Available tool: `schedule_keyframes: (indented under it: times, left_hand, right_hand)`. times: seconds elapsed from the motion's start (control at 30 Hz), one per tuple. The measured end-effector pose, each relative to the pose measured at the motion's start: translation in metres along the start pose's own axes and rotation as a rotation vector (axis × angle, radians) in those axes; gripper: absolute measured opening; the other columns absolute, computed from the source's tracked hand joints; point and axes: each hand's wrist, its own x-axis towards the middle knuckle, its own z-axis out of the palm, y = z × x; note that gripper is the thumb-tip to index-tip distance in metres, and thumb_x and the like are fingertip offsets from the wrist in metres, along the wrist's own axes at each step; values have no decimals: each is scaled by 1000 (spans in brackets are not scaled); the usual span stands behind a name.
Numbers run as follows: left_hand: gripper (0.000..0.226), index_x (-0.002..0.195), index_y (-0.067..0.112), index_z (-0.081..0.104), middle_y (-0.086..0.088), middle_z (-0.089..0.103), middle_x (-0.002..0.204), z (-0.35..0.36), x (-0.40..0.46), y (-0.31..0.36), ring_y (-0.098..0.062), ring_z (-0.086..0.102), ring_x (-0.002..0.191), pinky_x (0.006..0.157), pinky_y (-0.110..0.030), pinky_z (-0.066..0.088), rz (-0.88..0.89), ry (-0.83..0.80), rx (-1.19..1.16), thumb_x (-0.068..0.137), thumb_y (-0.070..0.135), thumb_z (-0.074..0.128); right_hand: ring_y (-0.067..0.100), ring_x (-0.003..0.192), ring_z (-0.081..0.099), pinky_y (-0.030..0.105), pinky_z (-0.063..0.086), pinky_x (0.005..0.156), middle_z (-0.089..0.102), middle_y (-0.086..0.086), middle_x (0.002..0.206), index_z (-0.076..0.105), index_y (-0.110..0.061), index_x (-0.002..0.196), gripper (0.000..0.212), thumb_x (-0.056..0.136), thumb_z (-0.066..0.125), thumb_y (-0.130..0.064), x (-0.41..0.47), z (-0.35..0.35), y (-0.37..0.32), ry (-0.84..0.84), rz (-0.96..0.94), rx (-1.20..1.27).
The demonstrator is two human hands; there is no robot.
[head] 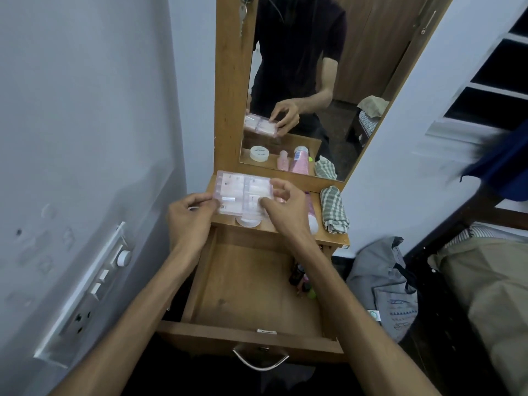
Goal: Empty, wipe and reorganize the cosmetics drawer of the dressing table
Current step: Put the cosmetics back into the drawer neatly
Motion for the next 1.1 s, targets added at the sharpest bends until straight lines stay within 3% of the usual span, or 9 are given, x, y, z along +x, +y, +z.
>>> schedule_keyframes:
  times: [0.1, 0.17, 0.3, 0.47, 0.67, 0.77, 0.83, 1.0, 1.1]
  left_hand:
    - [14, 97, 21, 80, 4, 78, 88, -16, -22, -9, -9, 72, 84, 80, -25, 55, -24, -8, 55, 83, 23, 80]
    - [15, 97, 20, 80, 3, 78, 88, -26, -32, -17, -11, 72, 85, 80, -28, 55, -23, -22, 99, 83, 21, 80]
    - [15, 100, 15, 80, 1, 78, 90, -38, -49, -34, -12, 72, 89, 77, -25, 55, -56, -83, 198, 85, 19, 79]
    - [9, 96, 18, 78, 5, 74, 91, -37, -64, -44, -9, 67, 91, 70, -23, 49, -119, -207, 359, 88, 20, 75]
    - [3, 87, 21, 75, 10, 72, 85, -24, -75, -45, -9, 66, 84, 71, -27, 53, -197, -369, 569, 86, 23, 74]
    - [10, 79, 27, 68, 14, 66, 80, -11, -79, -40, -4, 61, 78, 60, -21, 42, -230, -394, 600, 89, 26, 71]
    - [12, 78, 27, 70, 11, 69, 81, -4, -78, -41, -9, 65, 81, 62, -24, 45, -265, -399, 604, 89, 30, 70]
    - [43, 104, 28, 77, -1, 70, 116, 2, -75, -49, -20, 65, 103, 93, -37, 54, -286, -415, 680, 74, 54, 61]
    - [48, 127, 29, 68, -7, 54, 141, 5, -79, -45, -20, 58, 110, 89, -28, 44, -268, -424, 680, 83, 48, 65]
  right_hand:
    - [-13, 84, 64, 8, 53, 68, 65, -7, 115, 61, -16, 136, 54, 84, 72, -6, -27, -5, 13, -69, 11, 25]
    - [-20, 82, 62, 3, 48, 64, 64, -5, 116, 61, -14, 136, 56, 83, 74, -4, -43, -7, 23, -102, 14, 26]
    - [4, 98, 69, 23, 60, 82, 71, -2, 121, 63, -16, 134, 61, 77, 80, -9, -69, -7, 43, -141, 76, 12]
    - [0, 95, 61, 13, 52, 66, 61, -8, 118, 60, -17, 138, 66, 77, 85, -17, -88, -12, 66, -203, 166, -76]
    - [14, 113, 65, 29, 59, 92, 66, 0, 127, 61, -12, 136, 77, 66, 90, -25, -89, -14, 95, -249, 281, -139]
    - [11, 109, 68, 34, 59, 95, 70, 0, 124, 61, -11, 137, 97, 48, 88, -39, -80, -5, 109, -265, 303, -132]
    - [10, 108, 68, 32, 58, 96, 70, -1, 122, 61, -11, 136, 93, 50, 89, -34, -75, 3, 119, -281, 310, -147]
    - [15, 112, 68, 31, 56, 97, 72, -2, 122, 65, -14, 133, 83, 56, 87, -38, -62, 18, 125, -323, 314, -238]
    - [16, 117, 67, 30, 53, 100, 72, -1, 124, 67, -16, 133, 73, 65, 83, -40, -57, 24, 121, -312, 289, -265]
